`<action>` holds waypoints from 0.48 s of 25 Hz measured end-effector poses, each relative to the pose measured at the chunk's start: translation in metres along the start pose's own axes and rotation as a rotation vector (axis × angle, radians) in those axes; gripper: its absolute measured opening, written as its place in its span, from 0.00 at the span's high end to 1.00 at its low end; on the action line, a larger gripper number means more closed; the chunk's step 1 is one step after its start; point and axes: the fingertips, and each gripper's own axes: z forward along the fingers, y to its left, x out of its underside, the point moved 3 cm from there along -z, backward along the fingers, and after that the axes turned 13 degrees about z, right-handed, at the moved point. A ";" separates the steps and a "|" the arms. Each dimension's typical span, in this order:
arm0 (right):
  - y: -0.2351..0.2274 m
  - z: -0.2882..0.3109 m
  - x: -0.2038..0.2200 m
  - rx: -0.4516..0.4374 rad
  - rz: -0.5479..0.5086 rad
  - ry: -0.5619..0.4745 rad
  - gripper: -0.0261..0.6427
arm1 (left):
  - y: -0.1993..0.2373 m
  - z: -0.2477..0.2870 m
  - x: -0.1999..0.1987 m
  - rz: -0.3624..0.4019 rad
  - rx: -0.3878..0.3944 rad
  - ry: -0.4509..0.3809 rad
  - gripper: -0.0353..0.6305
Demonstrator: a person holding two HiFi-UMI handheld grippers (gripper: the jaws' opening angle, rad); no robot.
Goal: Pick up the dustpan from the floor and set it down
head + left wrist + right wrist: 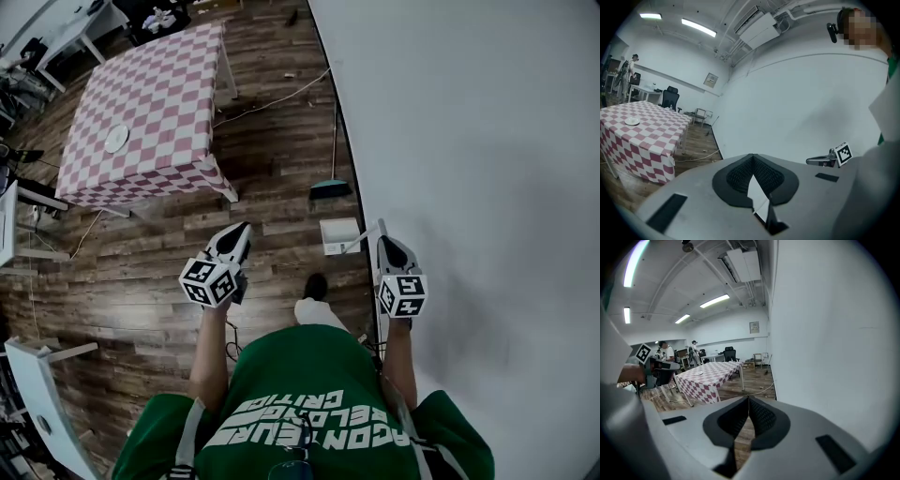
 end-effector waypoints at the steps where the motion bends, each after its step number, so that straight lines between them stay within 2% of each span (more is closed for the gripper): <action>1: -0.008 0.005 -0.003 0.001 0.002 0.005 0.95 | 0.000 0.009 -0.002 0.000 0.000 0.003 0.94; 12: -0.060 0.042 -0.019 -0.008 0.015 0.032 0.95 | 0.001 0.062 -0.006 -0.008 -0.032 0.035 0.94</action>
